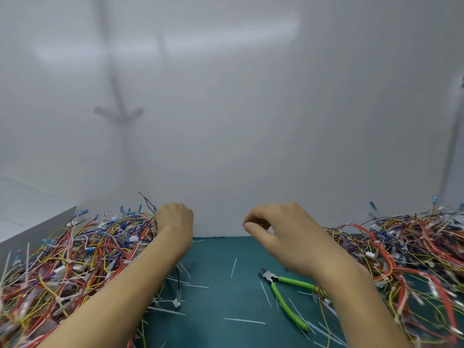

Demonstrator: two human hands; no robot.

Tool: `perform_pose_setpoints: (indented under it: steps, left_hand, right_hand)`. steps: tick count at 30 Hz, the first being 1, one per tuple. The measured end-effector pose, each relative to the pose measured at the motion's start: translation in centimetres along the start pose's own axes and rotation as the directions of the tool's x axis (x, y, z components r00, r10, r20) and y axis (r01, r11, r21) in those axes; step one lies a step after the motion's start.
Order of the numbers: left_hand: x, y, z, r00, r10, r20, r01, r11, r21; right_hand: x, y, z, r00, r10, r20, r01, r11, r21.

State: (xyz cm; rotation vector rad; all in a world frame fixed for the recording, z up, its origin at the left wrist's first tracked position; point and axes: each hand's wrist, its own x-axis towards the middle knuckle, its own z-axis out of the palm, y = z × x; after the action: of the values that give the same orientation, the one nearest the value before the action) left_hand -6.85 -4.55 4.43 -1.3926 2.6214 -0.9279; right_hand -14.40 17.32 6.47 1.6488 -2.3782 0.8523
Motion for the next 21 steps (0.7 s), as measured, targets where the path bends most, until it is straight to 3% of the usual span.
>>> perform_pose_setpoints:
  steps: [3,7,11,14,17,21]
  left_hand:
    - [-0.4,-0.4,-1.8,0.996,0.002,-0.094,-0.012,0.994,-0.106]
    - [-1.3,-1.7,-4.7,0.974,-0.074,-0.216,-0.041,0.873,-0.486]
    - [-2.0,-2.6,-8.5,0.96,-0.116,-0.256,-0.156,0.54,-0.827]
    - [-2.5,-1.8,-10.8,0.957,-0.078,-0.279,-0.264,0.157,-0.952]
    - [-3.2,-0.6,-12.2,0.966,-0.091,-0.241,-0.256,-0.221,-0.941]
    - [-3.0,0.4,-12.8,0.981,-0.111,-0.158,-0.193,-0.495,-0.847]
  right_hand:
    - [0.0,-0.1,0.0,1.0,0.003,-0.006,-0.003,1.0,0.0]
    - [0.0,-0.3,0.2,0.999,0.011,-0.032,-0.012,0.999,-0.038]
    - [0.0,-0.7,0.4,0.99,0.035,-0.134,-0.035,0.999,0.008]
    - [0.2,-1.4,0.4,0.97,0.076,-0.232,-0.026,0.977,0.21]
    - [0.2,-1.8,0.4,0.946,0.138,-0.294,-0.048,0.955,0.293]
    - [0.3,-0.9,0.5,0.932,0.2,-0.303,-0.156,0.974,0.163]
